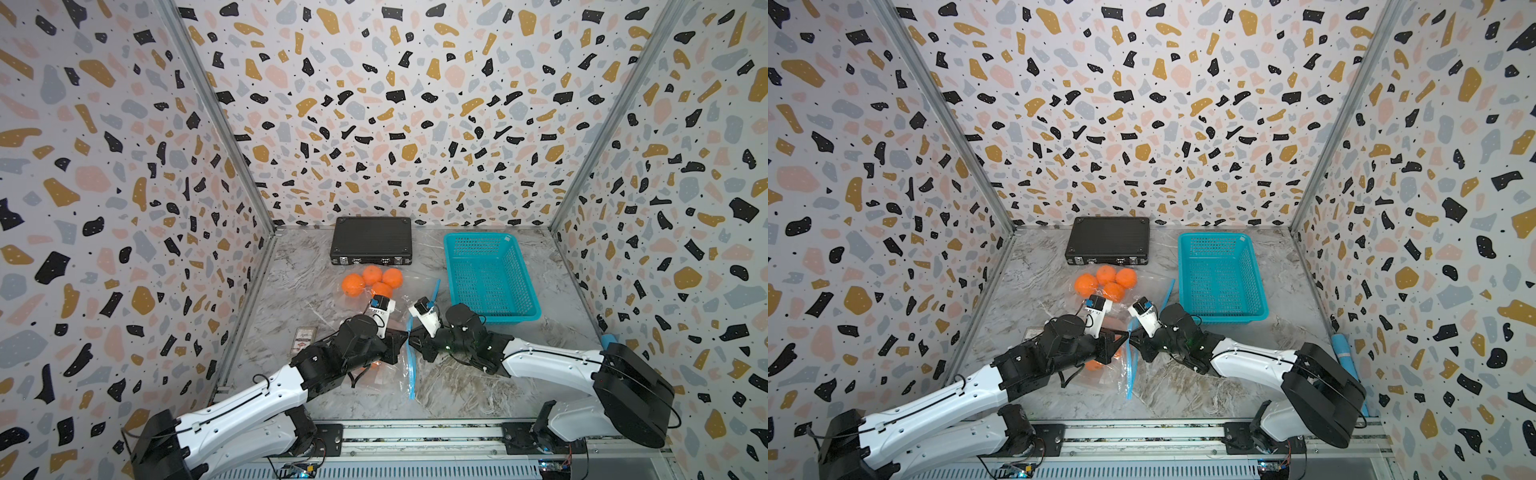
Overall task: Open the zip-top bag and take out the orange
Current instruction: Pick up the orange from the zipper food storage bag.
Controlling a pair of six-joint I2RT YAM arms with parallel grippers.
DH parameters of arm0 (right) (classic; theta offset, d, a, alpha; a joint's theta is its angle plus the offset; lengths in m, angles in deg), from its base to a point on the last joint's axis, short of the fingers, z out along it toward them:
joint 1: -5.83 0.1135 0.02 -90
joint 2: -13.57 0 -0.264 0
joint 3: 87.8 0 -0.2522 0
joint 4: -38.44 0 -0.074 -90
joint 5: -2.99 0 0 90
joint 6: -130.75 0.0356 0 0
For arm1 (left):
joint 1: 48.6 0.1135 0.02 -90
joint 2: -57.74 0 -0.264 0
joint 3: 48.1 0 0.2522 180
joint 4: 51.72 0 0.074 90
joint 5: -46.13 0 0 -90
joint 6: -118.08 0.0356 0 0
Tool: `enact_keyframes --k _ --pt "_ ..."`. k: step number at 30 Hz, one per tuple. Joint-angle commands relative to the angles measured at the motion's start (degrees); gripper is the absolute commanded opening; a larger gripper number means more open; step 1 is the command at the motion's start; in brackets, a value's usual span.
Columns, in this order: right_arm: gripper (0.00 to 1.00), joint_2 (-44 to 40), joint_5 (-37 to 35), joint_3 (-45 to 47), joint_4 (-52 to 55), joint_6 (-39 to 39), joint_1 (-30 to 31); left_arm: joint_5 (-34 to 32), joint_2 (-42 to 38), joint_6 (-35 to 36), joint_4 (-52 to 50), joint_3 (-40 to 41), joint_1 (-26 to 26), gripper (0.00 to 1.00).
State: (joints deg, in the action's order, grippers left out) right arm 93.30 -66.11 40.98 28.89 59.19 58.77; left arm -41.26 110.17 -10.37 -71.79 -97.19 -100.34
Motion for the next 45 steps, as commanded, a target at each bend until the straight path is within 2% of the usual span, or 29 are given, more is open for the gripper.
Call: enact_keyframes --k 1,5,8,14,15,16,18,20,24,26,29,33,38,41,43,45 --pt "0.14 3.1 2.9 -3.4 1.7 1.7 0.5 1.0 0.1 -0.6 2.9 0.3 0.4 0.00" --pt "0.14 11.3 3.1 -7.5 0.2 2.3 0.5 2.4 1.2 -0.9 3.8 0.2 0.4 0.00" --pt "0.16 15.0 -1.5 -8.9 0.6 1.1 0.4 2.4 0.4 -1.4 4.3 1.1 0.4 0.00" --pt "0.34 15.6 -8.3 -7.4 -0.7 1.0 0.3 0.8 -4.5 -1.6 1.6 2.9 0.9 0.02" --pt "0.35 16.0 -7.7 -7.8 -0.3 0.8 0.3 0.2 -5.5 -1.5 1.3 3.4 1.0 0.11" --pt "0.37 16.3 -7.2 -8.4 0.5 0.5 0.4 -1.3 -6.9 -1.3 0.3 3.8 1.4 0.24" --pt "0.43 17.2 -5.6 -9.2 1.1 0.7 0.4 -4.8 -9.6 -1.0 -1.7 4.9 2.9 0.37" --pt "0.48 18.7 -5.3 -10.4 2.5 0.8 0.3 -5.5 -12.1 -1.3 -1.1 7.3 6.1 0.54" --pt "0.52 21.5 -5.7 -13.2 4.7 1.1 0.3 -9.1 -14.7 0.0 -1.6 9.0 8.3 0.76" --pt "0.53 22.9 -6.8 -14.8 7.1 0.9 0.3 -11.7 -14.2 0.7 -1.6 9.5 9.1 0.81" --pt "0.55 23.8 -8.8 -15.9 8.9 1.8 0.4 -12.6 -11.7 0.7 -0.3 10.7 10.9 0.83" --pt "0.66 25.4 -5.3 -16.1 5.9 1.8 0.4 -12.8 -10.7 -0.4 2.7 14.0 12.4 0.83" --pt "0.69 29.6 -3.7 -20.5 8.8 2.8 0.3 -9.5 -10.0 0.0 6.7 16.1 14.1 0.74" --pt "0.70 31.1 -4.2 -22.3 10.1 2.8 0.4 -8.5 -9.2 0.3 7.4 16.3 14.8 0.65" --pt "0.70 32.1 -5.2 -23.6 11.3 3.2 0.4 -7.4 -8.2 0.5 8.6 16.8 15.7 0.53" --pt "0.70 33.2 -5.3 -24.3 11.1 3.7 0.4 -5.8 -7.1 0.1 10.0 17.5 16.6 0.51"
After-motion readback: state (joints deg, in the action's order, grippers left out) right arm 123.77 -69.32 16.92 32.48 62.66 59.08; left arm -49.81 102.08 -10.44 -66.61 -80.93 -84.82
